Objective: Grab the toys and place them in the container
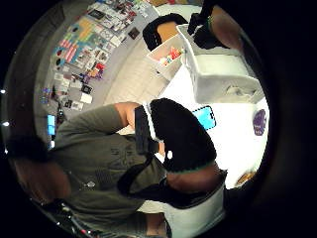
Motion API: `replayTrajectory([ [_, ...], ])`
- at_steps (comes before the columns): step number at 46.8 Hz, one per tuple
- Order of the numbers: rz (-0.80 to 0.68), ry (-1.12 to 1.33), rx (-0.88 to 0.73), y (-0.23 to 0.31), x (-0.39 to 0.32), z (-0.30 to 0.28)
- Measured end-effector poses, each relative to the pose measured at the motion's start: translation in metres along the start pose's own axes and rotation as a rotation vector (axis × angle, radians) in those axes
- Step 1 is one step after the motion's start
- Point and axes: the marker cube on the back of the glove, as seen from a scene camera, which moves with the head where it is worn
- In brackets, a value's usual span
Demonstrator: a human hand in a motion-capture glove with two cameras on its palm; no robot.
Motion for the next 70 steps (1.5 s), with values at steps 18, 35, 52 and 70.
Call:
replayTrajectory([
  [18, 0.055, 0.111, -0.003, 0.071, 0.060, -0.011],
  [35, 0.932, 0.033, 0.006, 0.220, 0.194, 0.030],
  [52, 1.104, -0.151, -0.081, 0.251, 0.290, 0.134],
  [70, 1.445, 0.031, 0.448, 0.241, 0.217, 0.144],
])
